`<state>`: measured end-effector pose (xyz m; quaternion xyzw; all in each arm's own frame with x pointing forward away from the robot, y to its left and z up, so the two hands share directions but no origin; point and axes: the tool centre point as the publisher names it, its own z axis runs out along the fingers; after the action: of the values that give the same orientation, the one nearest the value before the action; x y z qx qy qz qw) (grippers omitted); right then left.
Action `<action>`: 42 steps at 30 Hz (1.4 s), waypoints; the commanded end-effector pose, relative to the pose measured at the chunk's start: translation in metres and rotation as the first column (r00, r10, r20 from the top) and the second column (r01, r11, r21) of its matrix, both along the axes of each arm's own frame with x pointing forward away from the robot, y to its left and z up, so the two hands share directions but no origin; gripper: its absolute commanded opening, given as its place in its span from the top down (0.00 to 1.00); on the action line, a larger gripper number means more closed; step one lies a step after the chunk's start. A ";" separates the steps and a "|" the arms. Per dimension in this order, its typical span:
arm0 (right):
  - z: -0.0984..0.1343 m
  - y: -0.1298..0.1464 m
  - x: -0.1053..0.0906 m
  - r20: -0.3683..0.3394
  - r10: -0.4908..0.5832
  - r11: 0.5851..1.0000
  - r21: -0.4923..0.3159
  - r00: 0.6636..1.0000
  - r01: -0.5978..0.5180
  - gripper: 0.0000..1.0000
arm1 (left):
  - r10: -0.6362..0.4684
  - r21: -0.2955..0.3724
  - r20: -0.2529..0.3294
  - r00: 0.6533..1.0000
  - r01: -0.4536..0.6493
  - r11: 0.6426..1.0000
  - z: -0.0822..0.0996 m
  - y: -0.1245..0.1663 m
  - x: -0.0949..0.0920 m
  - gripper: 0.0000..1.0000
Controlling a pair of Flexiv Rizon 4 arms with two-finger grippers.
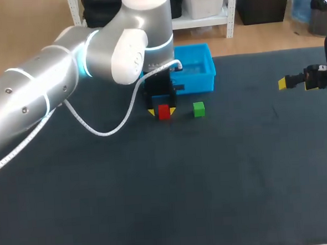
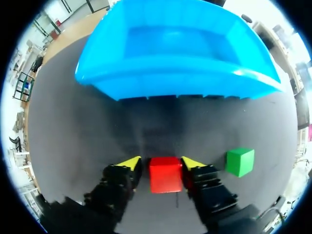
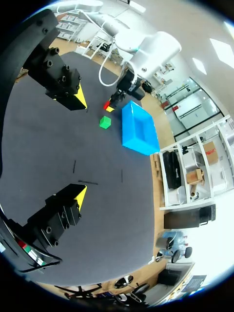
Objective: Use the left arm to pick the red cube and place it into the blue plastic box first, then use the right arm to grasp the green cube and put it into the same blue plastic box after the first action is fully finished.
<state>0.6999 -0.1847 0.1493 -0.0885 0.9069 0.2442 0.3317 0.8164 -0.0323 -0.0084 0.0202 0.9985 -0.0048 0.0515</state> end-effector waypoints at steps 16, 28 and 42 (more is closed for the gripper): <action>0.000 0.000 0.000 -0.001 0.001 1.000 -0.001 1.000 -0.001 0.00 | -0.034 0.025 0.094 0.995 0.032 0.999 0.042 -0.004 0.003 1.00; 0.000 0.000 0.000 -0.001 0.001 1.000 -0.001 1.000 -0.001 0.00 | -0.049 -0.075 0.247 0.968 0.070 0.995 0.124 0.006 -0.006 1.00; 0.000 0.000 0.000 -0.001 0.001 1.000 -0.001 1.000 -0.001 0.00 | -0.097 -0.107 0.424 0.900 0.156 0.982 0.161 0.022 -0.029 1.00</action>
<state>0.6999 -0.1847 0.1493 -0.0885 0.9069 0.2442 0.3317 0.8037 -0.0198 0.1544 0.0852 0.9795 -0.0516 0.1751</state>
